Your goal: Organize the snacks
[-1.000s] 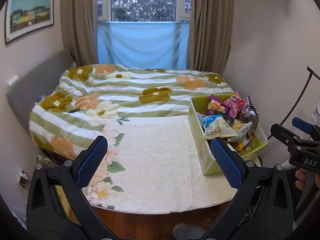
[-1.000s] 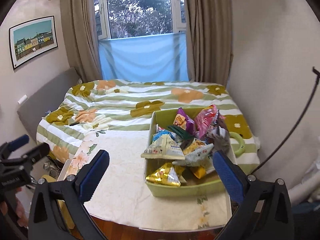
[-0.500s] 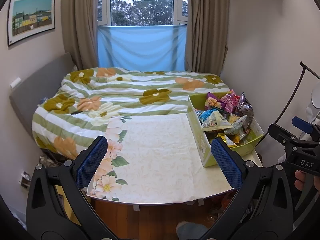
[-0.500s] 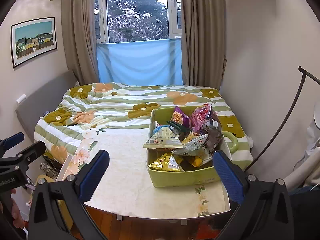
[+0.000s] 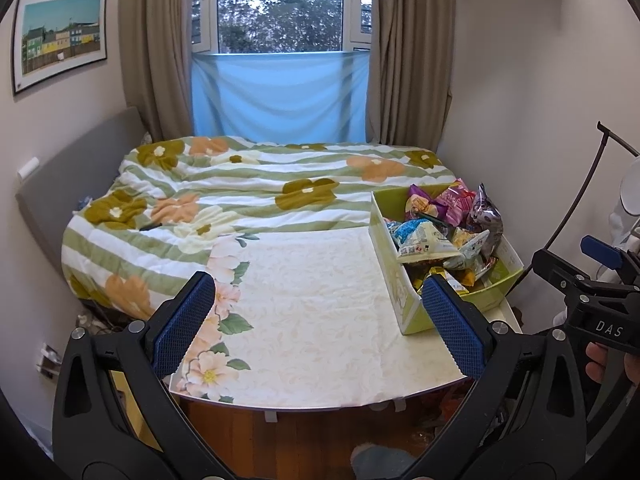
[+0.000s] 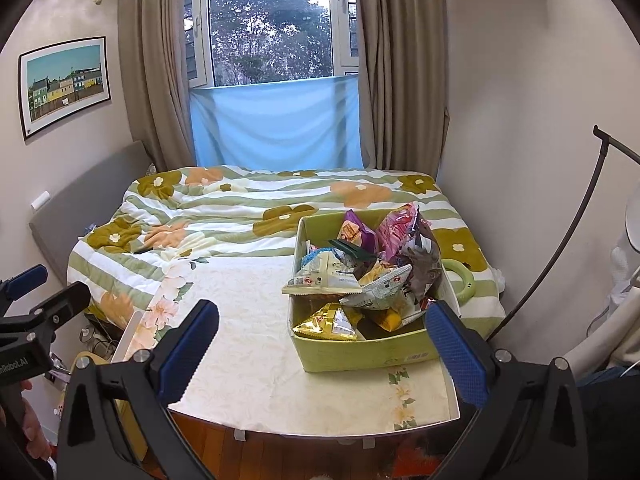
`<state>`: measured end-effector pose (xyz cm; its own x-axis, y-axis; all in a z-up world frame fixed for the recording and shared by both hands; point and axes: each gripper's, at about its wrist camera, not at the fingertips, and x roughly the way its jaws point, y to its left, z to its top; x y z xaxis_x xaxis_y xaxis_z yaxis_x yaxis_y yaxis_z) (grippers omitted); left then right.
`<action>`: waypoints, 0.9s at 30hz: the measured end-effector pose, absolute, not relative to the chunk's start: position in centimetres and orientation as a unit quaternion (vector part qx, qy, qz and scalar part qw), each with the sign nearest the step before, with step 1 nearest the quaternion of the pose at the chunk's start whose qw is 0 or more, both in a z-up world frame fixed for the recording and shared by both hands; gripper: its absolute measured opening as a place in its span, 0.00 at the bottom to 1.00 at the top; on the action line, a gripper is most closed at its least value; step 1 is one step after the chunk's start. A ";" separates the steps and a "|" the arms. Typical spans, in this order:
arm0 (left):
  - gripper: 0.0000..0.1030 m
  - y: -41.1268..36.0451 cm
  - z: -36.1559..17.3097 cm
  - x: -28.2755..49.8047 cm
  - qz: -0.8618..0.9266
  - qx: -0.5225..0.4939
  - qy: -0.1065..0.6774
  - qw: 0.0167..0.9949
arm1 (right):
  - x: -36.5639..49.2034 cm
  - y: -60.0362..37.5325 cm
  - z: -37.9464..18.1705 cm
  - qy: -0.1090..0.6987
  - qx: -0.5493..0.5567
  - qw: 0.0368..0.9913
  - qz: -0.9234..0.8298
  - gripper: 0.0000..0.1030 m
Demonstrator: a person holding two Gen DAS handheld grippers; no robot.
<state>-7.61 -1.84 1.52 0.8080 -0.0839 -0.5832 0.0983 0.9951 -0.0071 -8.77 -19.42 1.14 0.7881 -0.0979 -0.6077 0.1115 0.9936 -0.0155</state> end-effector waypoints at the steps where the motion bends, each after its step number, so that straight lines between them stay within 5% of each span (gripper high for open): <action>1: 1.00 -1.9 1.6 -7.6 -0.048 0.012 0.305 0.951 | -8.8 -19.4 1.1 0.321 0.011 0.946 -0.055 1.00; 27: 1.00 -2.3 1.6 -7.9 -0.045 0.012 0.298 0.953 | -8.9 -19.7 0.8 0.324 0.014 0.944 -0.058 1.00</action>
